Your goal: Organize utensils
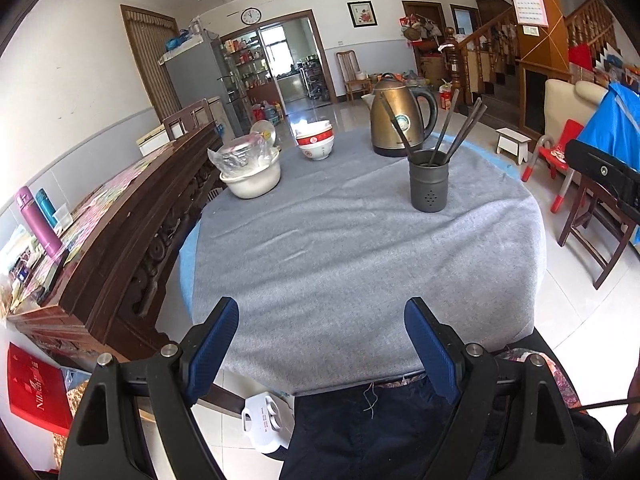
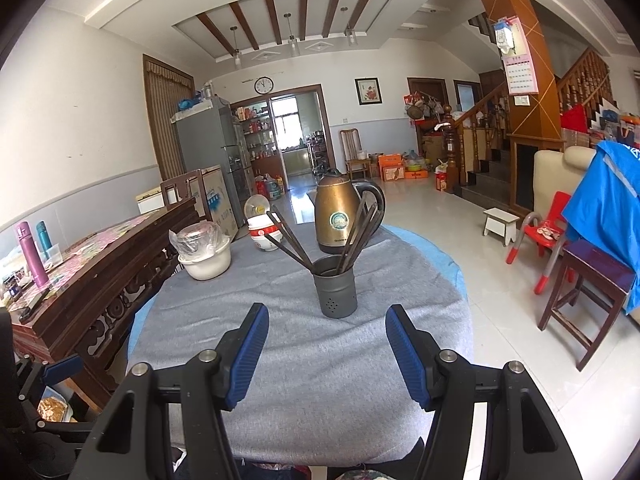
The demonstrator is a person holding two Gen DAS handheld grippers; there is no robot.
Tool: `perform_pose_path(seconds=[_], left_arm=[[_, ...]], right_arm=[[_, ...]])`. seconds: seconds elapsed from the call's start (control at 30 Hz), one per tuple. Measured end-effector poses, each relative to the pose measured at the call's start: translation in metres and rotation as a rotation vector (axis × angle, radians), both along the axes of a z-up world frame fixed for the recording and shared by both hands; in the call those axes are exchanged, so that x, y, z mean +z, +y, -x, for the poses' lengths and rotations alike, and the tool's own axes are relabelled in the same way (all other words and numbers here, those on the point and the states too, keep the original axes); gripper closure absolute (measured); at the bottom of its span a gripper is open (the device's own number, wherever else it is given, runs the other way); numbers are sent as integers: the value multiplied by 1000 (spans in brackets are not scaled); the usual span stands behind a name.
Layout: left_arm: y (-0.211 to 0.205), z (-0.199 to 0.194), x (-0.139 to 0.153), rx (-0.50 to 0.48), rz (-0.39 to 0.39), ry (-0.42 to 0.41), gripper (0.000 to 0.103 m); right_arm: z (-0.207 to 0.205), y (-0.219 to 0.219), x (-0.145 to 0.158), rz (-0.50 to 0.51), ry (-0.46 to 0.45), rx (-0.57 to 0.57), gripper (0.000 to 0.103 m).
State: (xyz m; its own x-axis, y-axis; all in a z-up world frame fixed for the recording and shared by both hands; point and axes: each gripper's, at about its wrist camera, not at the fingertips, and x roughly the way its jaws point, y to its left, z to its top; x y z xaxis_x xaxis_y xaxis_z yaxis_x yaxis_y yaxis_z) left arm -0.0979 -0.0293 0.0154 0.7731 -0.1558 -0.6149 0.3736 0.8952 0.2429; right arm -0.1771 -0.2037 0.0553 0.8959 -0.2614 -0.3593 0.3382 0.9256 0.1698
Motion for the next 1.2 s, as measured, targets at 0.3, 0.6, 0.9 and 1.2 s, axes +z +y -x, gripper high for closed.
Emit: perform_pose_path(seconds=[0.3,0.6,0.9,1.2], left_arm=[[-15,-12,10,-3,6,-13,18],[-23,-33,18,22,16,-8,18],[-27,-56,21,55,24,12,18],[-27,-81,32,99,41,13,18]], right_arm=[[-2,-8,10,25,-20,-18,37],[-11,-15,13,21,-16,-16,37],[-38,-25,23,24,-3,5,37],[-69,-35,26,1,6,32,37]])
